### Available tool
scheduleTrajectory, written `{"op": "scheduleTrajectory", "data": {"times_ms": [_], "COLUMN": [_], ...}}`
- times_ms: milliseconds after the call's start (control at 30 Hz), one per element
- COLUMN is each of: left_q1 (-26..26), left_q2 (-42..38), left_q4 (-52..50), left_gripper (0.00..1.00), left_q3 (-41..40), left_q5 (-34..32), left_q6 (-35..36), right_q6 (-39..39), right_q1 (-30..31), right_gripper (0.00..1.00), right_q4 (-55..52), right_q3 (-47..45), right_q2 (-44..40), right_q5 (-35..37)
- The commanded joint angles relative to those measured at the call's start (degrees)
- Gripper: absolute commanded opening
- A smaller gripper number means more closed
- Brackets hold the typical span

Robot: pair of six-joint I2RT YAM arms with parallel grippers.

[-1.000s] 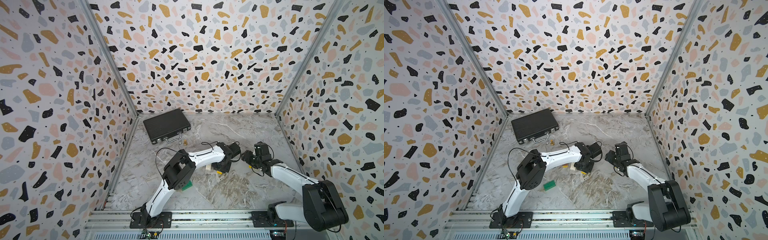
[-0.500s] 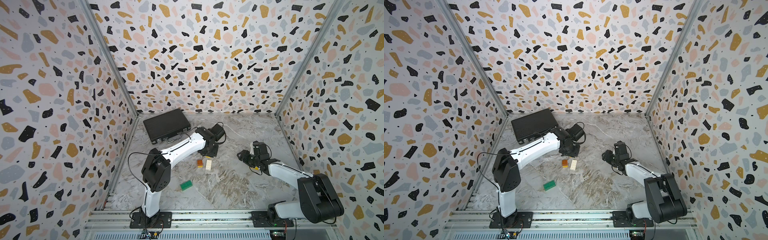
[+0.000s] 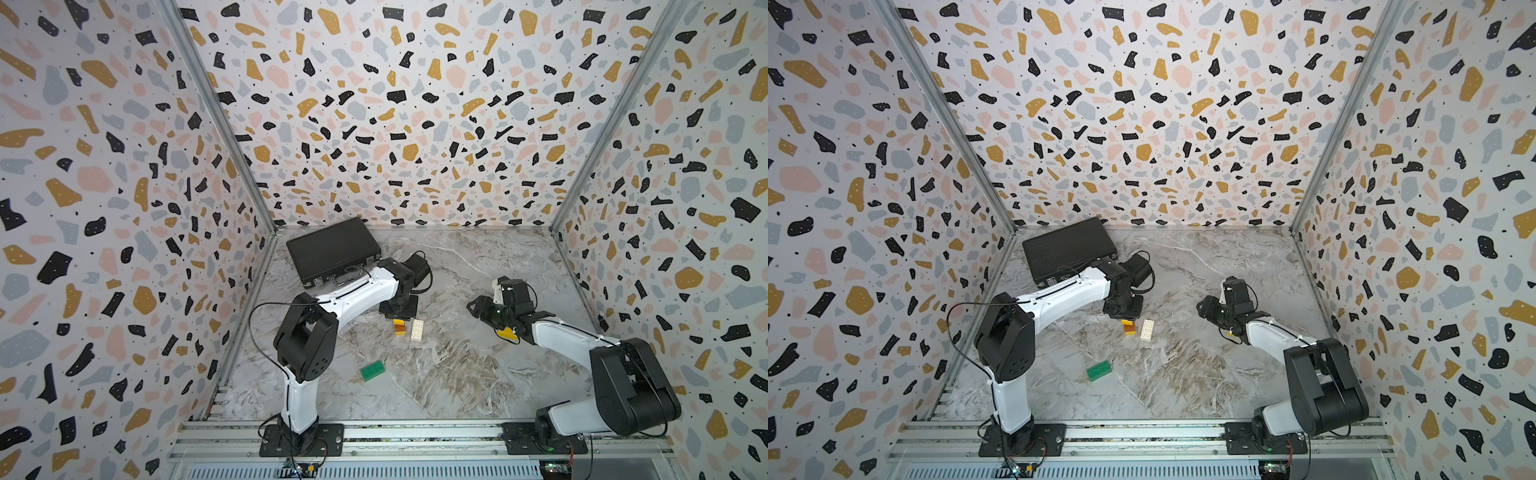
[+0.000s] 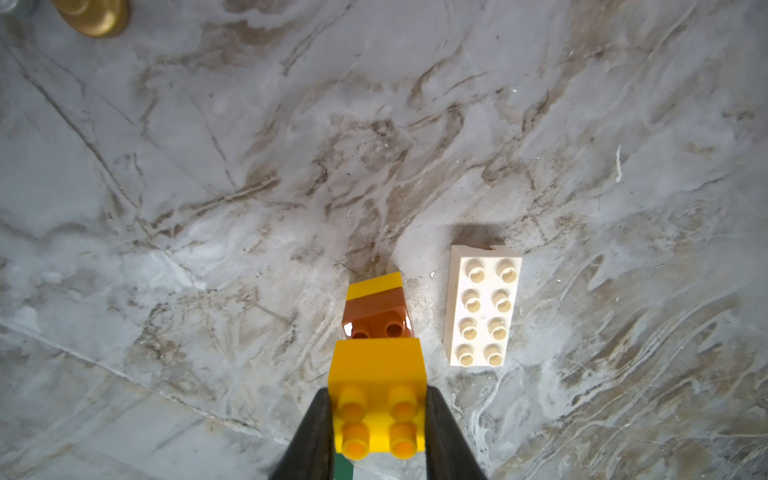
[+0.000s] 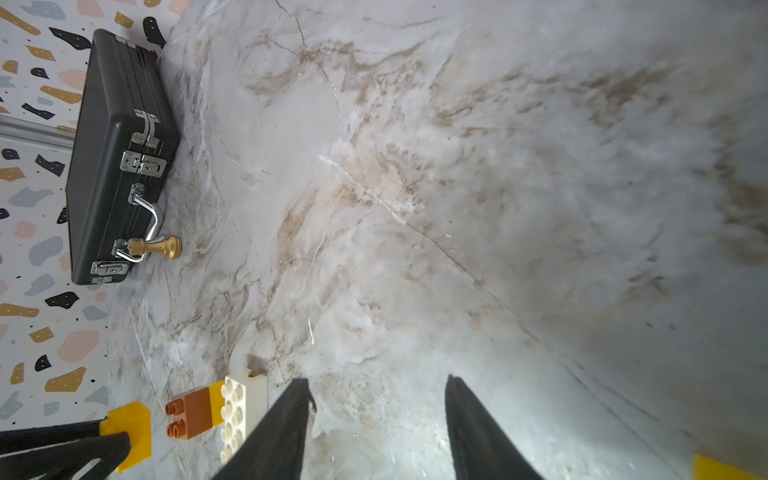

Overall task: Assemble an ice cream with lego
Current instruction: Assemble the lego brick with the lego brick.

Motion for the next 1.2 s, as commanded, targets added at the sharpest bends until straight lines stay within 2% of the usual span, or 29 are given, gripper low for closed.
{"op": "scheduleTrajectory", "data": {"times_ms": [0, 200, 767, 1167], "left_q1": [0.0, 0.0, 0.8, 0.7], "left_q2": [0.6, 0.2, 0.1, 1.6], "left_q4": [1.5, 3.4, 3.8, 3.1], "left_gripper": [0.22, 0.22, 0.23, 0.23], "left_q3": [-1.7, -4.2, -6.0, -6.8], "left_q5": [1.9, 3.2, -1.7, 1.4], "left_q6": [-1.5, -3.6, -7.7, -10.5], "right_q6": [-1.0, -1.2, -1.7, -2.0], "right_q1": [0.3, 0.6, 1.2, 1.5], "right_gripper": [0.56, 0.56, 0.56, 0.56], "right_q4": [-1.4, -1.9, -2.7, -3.1], "right_q3": [1.9, 2.3, 2.9, 3.2], "right_q2": [0.0, 0.3, 0.6, 0.5], "right_q5": [-0.1, 0.2, 0.7, 1.2]}}
